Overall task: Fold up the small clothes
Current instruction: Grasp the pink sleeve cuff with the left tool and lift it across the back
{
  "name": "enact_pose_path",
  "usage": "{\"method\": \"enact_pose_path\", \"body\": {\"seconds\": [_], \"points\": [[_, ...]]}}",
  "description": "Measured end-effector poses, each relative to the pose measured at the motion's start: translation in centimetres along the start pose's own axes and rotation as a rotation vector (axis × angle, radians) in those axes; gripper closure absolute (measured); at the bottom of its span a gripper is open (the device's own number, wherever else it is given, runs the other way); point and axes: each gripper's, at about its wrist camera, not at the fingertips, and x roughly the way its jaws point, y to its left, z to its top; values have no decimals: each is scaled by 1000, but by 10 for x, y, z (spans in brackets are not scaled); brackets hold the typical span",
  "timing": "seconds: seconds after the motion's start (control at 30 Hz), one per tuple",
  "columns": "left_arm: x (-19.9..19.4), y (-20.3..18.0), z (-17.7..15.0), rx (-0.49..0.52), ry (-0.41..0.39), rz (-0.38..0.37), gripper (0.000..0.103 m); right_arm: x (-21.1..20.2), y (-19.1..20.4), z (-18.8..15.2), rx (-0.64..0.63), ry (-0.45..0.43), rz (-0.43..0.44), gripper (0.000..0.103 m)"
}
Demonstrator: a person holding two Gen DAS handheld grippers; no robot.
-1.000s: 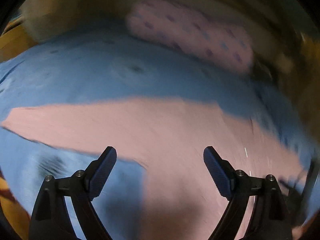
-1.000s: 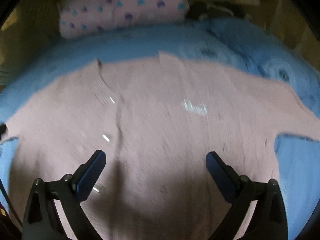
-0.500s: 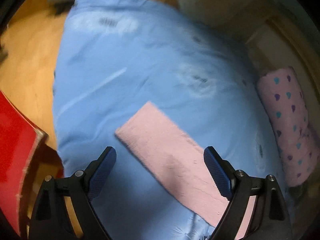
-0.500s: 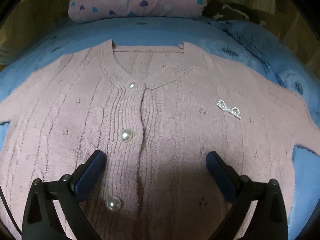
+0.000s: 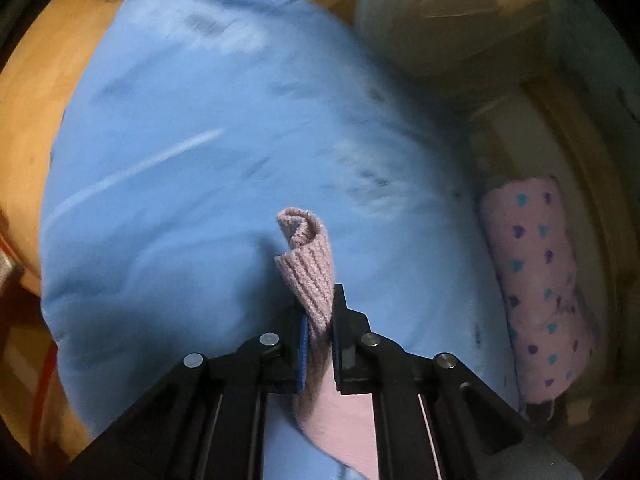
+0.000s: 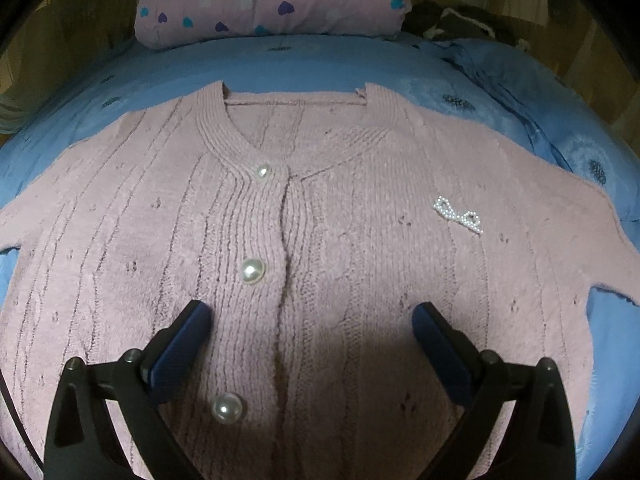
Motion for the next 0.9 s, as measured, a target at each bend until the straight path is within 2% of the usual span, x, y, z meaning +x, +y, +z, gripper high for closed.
{"method": "enact_pose_path", "body": {"seconds": [0.2,0.37,0.47,0.57,0.9], "points": [[-39,-89,-29,249,-64,-158,103,0,1,0,-3,1,-7,0],[-59,-149,-72,393,-48,-279,103,0,1,0,-3,1,-6,0],[-66,-179,-102,506,-28,-309,103,0,1,0,1,0,-2,0],[-62,-201,-130,578,33,-331,103,0,0,0,5,0,4,0],[-46,-249,-223,717,198,-346,103,0,-1,1,10,1,11,0]]}}
